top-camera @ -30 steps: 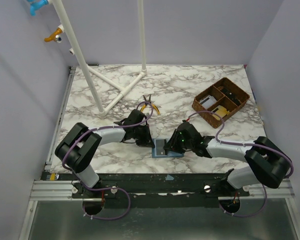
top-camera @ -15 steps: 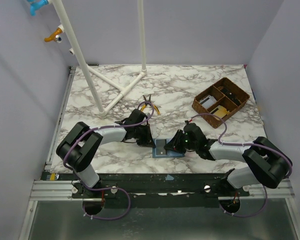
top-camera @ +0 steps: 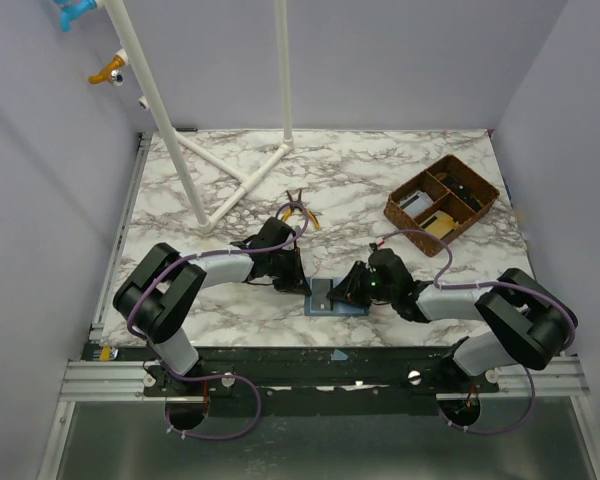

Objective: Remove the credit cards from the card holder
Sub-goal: Remove the credit card from the card holder.

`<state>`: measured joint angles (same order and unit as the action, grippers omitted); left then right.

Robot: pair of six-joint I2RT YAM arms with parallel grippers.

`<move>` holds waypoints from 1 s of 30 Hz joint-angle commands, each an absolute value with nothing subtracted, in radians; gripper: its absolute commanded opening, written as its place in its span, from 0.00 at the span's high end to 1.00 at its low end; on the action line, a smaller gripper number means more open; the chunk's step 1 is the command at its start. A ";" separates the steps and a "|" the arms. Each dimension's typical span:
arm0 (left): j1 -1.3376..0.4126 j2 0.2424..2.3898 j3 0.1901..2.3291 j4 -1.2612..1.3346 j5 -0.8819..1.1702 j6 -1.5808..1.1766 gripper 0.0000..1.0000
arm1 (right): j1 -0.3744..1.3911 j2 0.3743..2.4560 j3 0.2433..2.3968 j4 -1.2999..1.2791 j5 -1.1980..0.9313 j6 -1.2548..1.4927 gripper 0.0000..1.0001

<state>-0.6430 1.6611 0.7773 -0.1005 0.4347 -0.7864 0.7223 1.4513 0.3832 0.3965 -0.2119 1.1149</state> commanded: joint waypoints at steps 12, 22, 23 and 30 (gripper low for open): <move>-0.667 1.718 0.770 -0.156 0.374 -0.769 1.00 | 0.695 1.479 0.286 0.650 -0.292 1.189 0.85; -0.660 1.730 0.773 -0.182 0.350 -0.779 1.00 | 0.673 1.451 0.258 0.639 -0.273 1.188 0.96; -0.655 1.731 0.773 -0.187 0.344 -0.782 1.00 | 0.671 1.446 0.256 0.632 -0.269 1.188 0.96; -0.630 1.732 0.754 -0.186 0.331 -0.791 1.00 | 0.660 1.394 0.256 0.552 -0.233 1.156 0.96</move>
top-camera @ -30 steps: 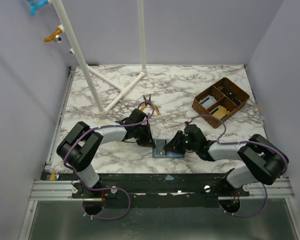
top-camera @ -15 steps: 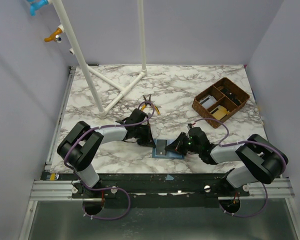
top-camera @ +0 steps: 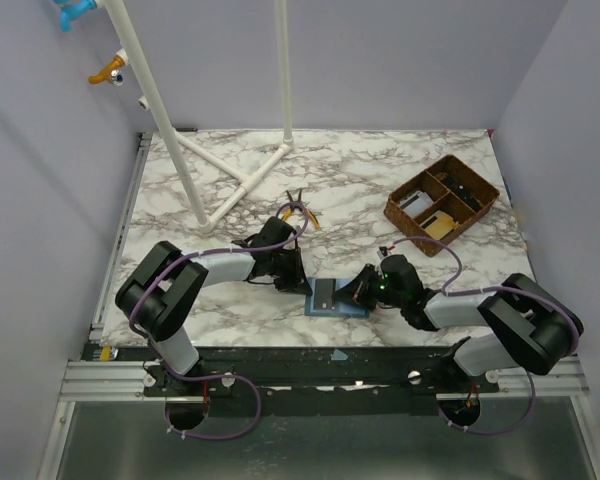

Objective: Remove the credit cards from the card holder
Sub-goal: Remove the credit card from the card holder.

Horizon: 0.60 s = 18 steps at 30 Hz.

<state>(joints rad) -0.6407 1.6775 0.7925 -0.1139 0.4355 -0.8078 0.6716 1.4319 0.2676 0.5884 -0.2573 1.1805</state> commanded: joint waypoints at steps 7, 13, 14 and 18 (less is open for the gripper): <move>-0.610 1.725 0.739 -0.179 0.331 -0.793 1.00 | 0.652 1.352 0.253 0.480 -0.206 1.124 0.97; -0.606 1.728 0.735 -0.174 0.331 -0.794 1.00 | 0.647 1.323 0.252 0.428 -0.188 1.099 0.97; -0.606 1.728 0.733 -0.174 0.331 -0.795 1.00 | 0.646 1.318 0.252 0.420 -0.184 1.098 0.97; -0.604 1.724 0.729 -0.172 0.330 -0.796 1.00 | 0.639 1.291 0.249 0.388 -0.174 1.085 0.98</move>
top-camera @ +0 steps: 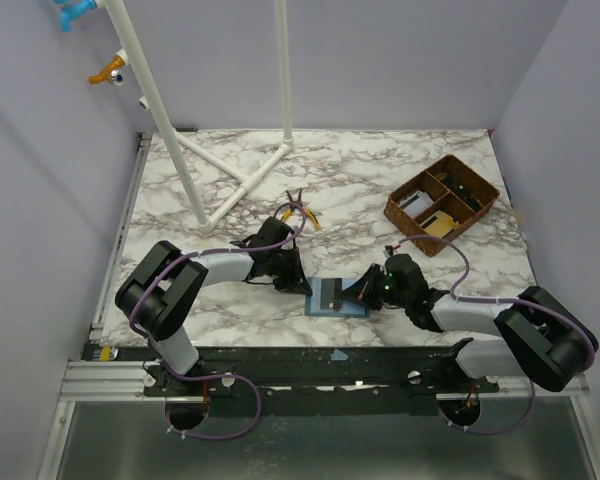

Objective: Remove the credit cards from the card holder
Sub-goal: Remove the credit card from the card holder, then place the credit card in the storage box.

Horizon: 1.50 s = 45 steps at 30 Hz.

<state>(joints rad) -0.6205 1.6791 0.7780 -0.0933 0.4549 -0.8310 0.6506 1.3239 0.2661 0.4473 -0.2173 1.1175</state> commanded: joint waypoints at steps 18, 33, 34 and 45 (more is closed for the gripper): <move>-0.601 1.687 0.723 -0.166 0.331 -0.793 1.00 | 0.615 1.081 0.292 0.117 -0.112 1.003 0.99; -0.603 1.563 0.828 -0.235 0.383 -0.752 0.97 | 0.615 0.995 0.370 0.012 -0.131 0.990 0.99; -0.603 1.548 0.837 -0.240 0.391 -0.746 0.87 | 0.615 0.996 0.380 0.006 -0.135 0.990 0.99; -0.569 1.397 0.814 -0.075 0.635 -0.825 0.31 | 0.615 0.985 0.509 0.015 -0.239 1.022 0.99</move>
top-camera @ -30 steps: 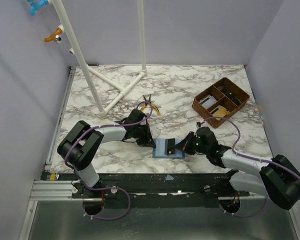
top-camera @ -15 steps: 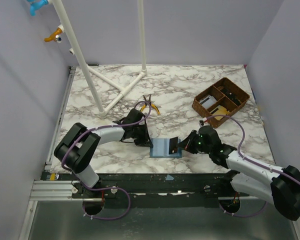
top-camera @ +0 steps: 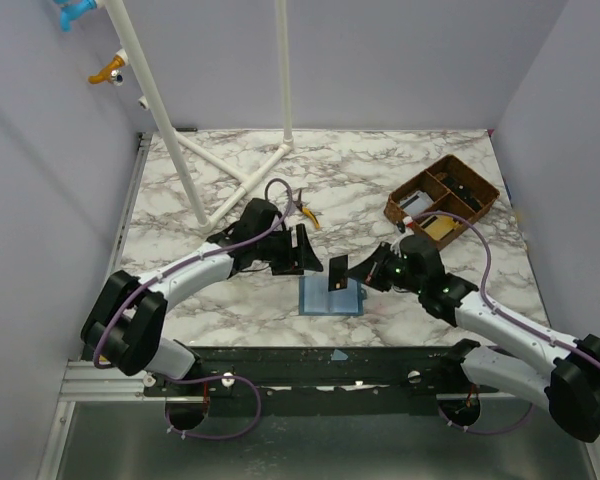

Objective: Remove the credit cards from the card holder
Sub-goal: Place the credit card in the storage box.

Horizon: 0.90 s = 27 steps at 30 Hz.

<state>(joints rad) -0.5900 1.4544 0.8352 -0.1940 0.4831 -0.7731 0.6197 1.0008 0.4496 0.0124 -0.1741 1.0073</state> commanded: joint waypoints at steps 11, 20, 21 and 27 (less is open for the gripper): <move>-0.517 1.314 0.726 0.201 0.828 -1.011 0.38 | 0.615 1.019 0.554 0.161 -0.392 1.119 0.99; -0.512 1.317 0.650 0.398 0.888 -1.153 0.70 | 0.616 1.018 0.558 0.184 -0.415 1.136 0.99; -0.512 1.318 0.648 0.408 0.891 -1.160 0.73 | 0.615 1.017 0.557 0.184 -0.415 1.137 0.99; -0.511 1.318 0.635 0.484 0.911 -1.219 0.87 | 0.614 1.015 0.545 0.187 -0.413 1.137 0.99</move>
